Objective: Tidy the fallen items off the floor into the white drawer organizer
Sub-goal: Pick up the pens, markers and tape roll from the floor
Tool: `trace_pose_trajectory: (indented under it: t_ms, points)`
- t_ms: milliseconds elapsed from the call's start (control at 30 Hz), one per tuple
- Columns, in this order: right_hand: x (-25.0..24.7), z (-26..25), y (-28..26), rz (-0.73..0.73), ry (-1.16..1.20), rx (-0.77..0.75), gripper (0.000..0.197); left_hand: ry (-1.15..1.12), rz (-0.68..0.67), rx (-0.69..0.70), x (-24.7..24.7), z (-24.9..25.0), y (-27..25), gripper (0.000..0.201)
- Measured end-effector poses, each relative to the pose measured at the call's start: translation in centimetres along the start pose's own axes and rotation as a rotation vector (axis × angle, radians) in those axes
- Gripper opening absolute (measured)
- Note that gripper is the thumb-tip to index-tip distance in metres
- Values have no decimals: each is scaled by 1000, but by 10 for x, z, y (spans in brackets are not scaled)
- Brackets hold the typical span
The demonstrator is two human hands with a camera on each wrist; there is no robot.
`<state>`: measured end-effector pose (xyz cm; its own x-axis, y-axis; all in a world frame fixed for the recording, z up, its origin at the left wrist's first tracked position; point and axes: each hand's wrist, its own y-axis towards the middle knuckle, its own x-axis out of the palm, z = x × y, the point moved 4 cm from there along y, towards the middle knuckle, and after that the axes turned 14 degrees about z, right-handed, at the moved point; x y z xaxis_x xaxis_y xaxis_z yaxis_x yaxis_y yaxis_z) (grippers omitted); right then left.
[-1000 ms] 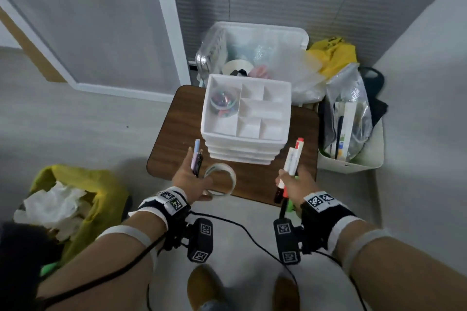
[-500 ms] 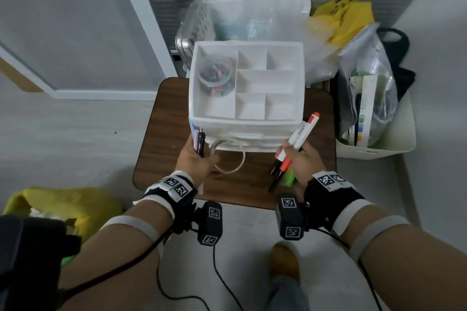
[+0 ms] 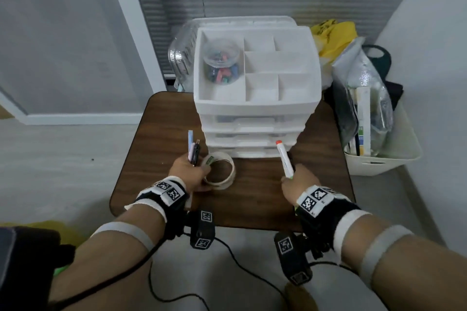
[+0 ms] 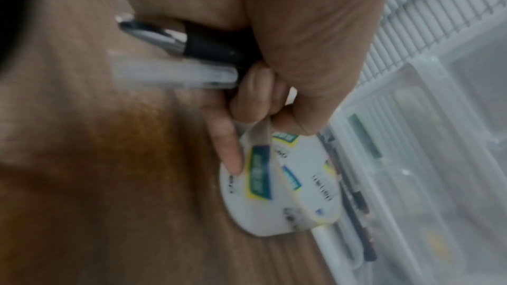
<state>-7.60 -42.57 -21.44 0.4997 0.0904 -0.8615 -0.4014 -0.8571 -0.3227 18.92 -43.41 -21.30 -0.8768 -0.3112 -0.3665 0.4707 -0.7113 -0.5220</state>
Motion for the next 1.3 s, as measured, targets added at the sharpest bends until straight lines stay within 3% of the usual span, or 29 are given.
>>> trace_pose_trajectory:
  t_ms: [167, 267, 367, 467, 633, 800, 900, 1067, 1200, 1300]
  points:
    - [-5, 17, 14, 135, -89, 73, 21, -4, -48, 29, 1, -7, 24, 13]
    - [-12, 33, 19, 112, -95, 140, 24, -34, -105, 65, -4, -20, 32, 12]
    - [-16, 31, 31, 59, -84, 163, 37, -80, 27, 114, -13, -26, 44, 17]
    - [-11, 16, 48, 96, -42, 160, 50, 136, 214, 211, -20, -21, 55, 27]
    - [3, 5, 56, 284, 54, 101, 66, 395, 293, 400, -15, -15, 53, 41]
    - [6, 11, 49, 381, 329, -68, 72, 425, 308, 555, -13, -19, 50, 37]
    - [4, 19, 47, 389, 354, -109, 62, 433, 293, 564, -14, -20, 48, 32]
    - [-6, 40, 46, 494, 331, -2, 35, 391, 353, 525, -17, -14, 46, 34]
    - [-11, 44, 48, 425, 275, -39, 32, 392, 401, 592, -10, 7, 29, 42]
    - [-15, 47, 52, 392, 161, -14, 29, 364, 340, 633, 1, 20, 18, 53]
